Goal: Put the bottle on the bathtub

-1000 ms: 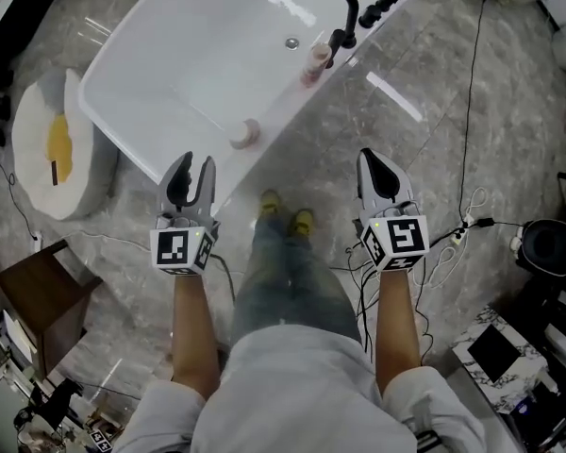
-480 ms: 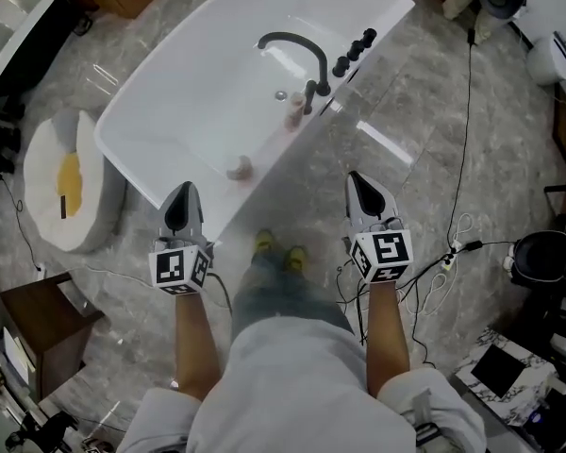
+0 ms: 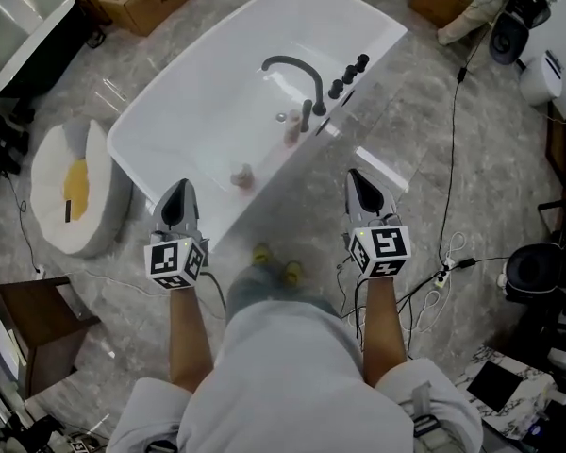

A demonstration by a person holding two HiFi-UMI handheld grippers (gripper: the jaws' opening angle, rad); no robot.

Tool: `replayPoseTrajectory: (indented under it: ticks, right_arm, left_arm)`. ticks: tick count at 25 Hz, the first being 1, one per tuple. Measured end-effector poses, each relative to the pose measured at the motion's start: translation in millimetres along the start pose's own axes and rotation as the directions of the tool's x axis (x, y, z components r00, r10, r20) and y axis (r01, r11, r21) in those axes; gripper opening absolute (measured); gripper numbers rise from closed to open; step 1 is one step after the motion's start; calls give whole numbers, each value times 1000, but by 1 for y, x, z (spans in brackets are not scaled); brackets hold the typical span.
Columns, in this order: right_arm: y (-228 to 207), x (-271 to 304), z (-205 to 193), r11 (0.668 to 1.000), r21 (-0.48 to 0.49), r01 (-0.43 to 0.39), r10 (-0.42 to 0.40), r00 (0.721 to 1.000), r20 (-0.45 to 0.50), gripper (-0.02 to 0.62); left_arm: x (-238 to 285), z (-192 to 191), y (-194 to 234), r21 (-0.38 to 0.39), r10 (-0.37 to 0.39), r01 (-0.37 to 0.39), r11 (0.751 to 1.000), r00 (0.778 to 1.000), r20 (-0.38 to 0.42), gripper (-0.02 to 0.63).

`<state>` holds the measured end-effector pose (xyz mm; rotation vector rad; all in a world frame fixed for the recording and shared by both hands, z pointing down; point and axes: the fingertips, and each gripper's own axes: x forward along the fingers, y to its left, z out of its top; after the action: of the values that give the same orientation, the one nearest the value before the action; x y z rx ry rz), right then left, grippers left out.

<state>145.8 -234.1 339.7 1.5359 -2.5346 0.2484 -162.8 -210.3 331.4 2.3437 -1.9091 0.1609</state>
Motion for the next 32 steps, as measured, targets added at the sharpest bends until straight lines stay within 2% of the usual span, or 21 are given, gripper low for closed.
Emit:
replayPoseTrajectory:
  ticks: [10,15,32]
  right_arm:
    - [20,-26,55,996,-81,-32,36,998,58,4]
    - [15,-41,72,995,-96,-4,13,996,91,5]
    - [21,-35,74,997,-79,-5,14,994,108,5]
  left_arm:
    - [-27,57,-10,50,-8,4,999,998,70,-2]
    - [-28,72,-13,40,-9,5,999,995,101,-2]
    - [-24,79,-16,69,-34,26,997,994,108,-2]
